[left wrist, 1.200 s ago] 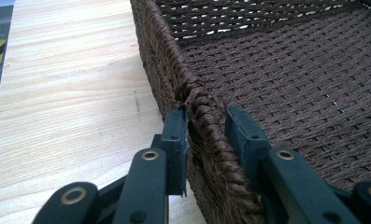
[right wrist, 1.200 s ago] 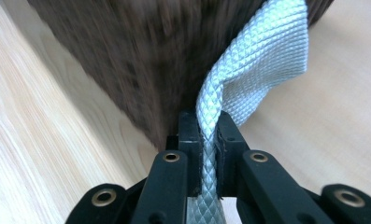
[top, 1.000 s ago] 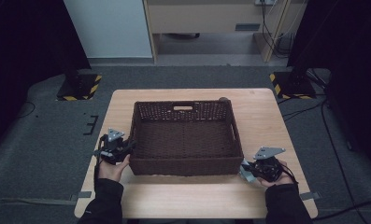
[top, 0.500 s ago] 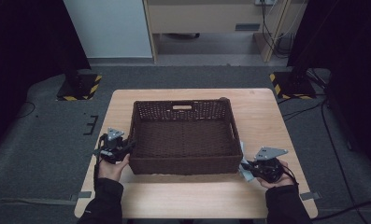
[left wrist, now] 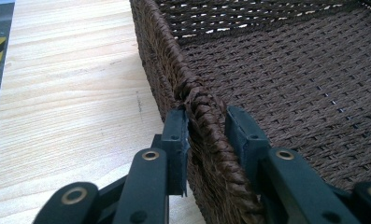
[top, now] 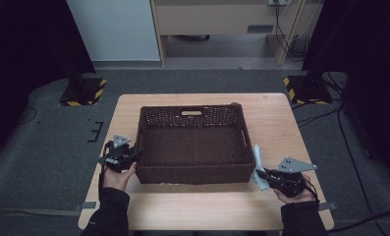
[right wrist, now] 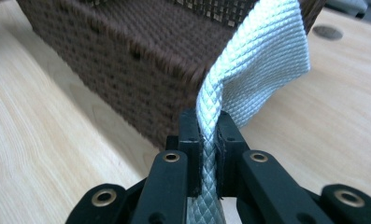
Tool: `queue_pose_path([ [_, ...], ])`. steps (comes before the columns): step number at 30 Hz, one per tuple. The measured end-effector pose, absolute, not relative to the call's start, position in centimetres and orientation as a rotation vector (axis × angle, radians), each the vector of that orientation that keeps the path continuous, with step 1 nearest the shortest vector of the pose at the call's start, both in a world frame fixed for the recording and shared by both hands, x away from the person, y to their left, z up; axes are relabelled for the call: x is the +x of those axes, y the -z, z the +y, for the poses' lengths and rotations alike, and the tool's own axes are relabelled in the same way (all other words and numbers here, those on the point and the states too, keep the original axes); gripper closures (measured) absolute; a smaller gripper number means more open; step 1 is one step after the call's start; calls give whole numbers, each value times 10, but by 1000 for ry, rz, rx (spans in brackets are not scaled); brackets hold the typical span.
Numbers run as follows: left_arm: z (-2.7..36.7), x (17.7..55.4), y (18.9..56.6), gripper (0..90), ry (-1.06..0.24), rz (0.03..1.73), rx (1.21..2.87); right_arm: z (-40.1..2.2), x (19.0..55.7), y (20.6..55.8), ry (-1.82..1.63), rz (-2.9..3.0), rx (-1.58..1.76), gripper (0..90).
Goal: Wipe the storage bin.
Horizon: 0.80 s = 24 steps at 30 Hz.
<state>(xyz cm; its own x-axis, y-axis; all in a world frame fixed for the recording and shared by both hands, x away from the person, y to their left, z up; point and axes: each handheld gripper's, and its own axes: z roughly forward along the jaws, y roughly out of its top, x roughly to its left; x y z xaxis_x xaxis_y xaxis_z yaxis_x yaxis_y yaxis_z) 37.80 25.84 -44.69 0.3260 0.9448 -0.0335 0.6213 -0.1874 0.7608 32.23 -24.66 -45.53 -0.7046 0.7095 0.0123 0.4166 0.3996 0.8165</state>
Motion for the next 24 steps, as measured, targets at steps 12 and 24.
queue_pose_path([
  [12, 259, 378, 447, 690, -593, 1381, 1901, -244, 321, 467, -1135, 2368, 1049, 844],
  [24, 259, 378, 447, 686, -593, 1378, 1903, -242, 324, 476, -1093, 2409, 1088, 843],
])
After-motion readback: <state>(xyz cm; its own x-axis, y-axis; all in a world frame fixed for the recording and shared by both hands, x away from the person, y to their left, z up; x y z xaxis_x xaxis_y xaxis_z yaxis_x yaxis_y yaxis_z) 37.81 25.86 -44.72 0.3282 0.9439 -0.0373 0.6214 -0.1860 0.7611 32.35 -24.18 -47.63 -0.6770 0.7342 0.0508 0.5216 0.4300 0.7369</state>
